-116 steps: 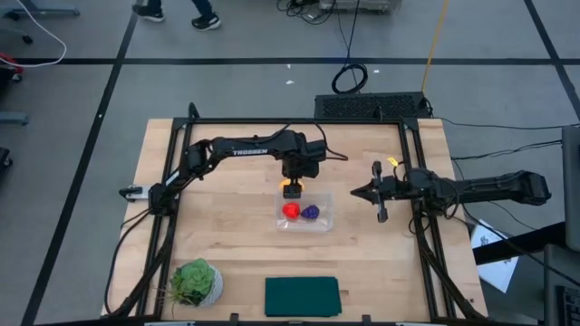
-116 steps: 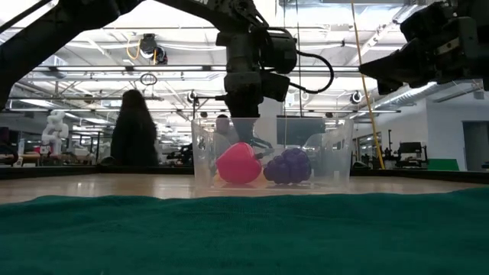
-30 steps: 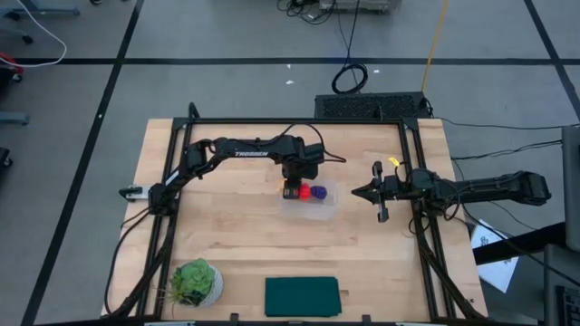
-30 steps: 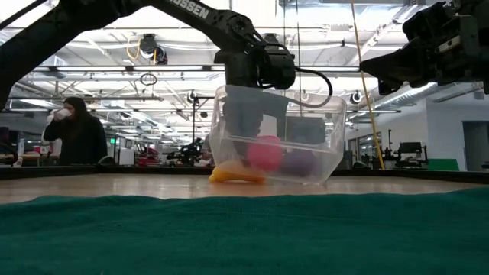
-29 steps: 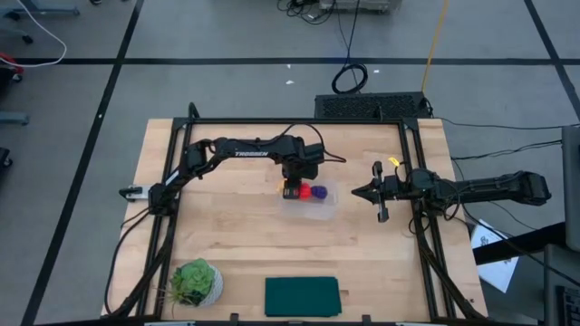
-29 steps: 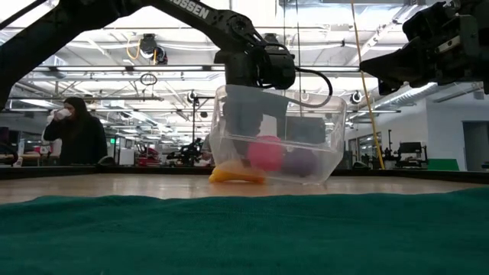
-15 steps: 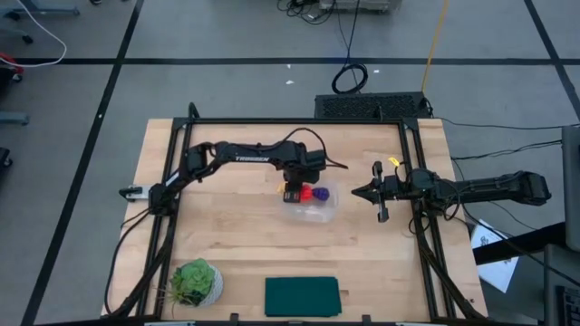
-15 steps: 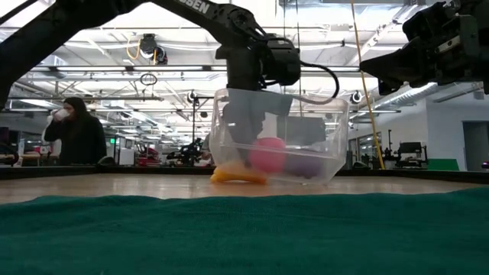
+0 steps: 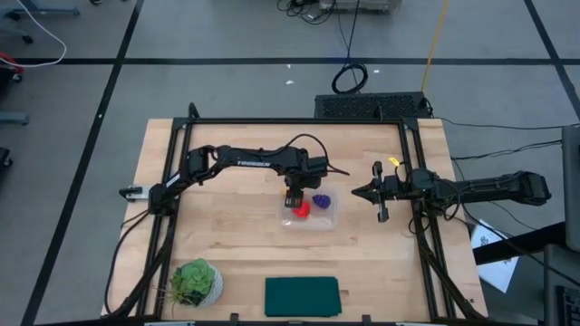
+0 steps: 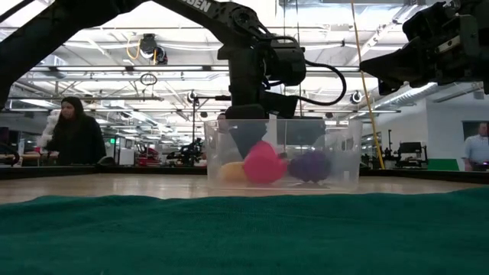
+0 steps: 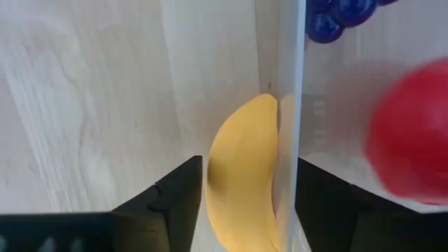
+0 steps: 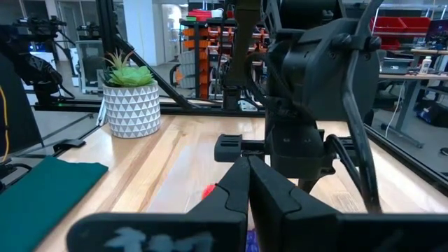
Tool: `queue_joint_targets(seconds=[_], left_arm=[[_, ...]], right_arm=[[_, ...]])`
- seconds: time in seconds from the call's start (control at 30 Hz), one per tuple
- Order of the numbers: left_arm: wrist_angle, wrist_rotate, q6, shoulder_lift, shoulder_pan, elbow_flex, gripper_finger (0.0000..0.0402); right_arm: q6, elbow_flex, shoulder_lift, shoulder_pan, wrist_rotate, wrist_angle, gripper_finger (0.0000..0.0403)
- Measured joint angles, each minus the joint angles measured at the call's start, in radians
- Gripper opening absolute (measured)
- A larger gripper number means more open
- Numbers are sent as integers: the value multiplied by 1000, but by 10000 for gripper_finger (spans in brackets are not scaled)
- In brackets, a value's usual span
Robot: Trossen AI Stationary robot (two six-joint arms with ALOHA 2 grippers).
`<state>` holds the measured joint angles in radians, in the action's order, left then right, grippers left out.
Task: Pick and placing Produce into tupperware
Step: Put the banana into the transparent bin
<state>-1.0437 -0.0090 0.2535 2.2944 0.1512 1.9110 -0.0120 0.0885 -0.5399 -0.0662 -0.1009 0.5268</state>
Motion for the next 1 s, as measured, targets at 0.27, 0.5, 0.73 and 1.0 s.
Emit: queue_joint_targets(seconds=[0.27,0.5,0.73,1.0], left_arm=[[0,1,0,-1,-8,0,256],[-1,1,0,-3,-8,0,277],[-36,1,4,-4,-8,0,278],[-39,12,19,-5,-9,19,287]], right_arm=[[0,0,0,0,0,0,0],[0,0,0,0,0,0,0],[0,0,0,0,0,0,0],[0,0,0,0,0,0,0]])
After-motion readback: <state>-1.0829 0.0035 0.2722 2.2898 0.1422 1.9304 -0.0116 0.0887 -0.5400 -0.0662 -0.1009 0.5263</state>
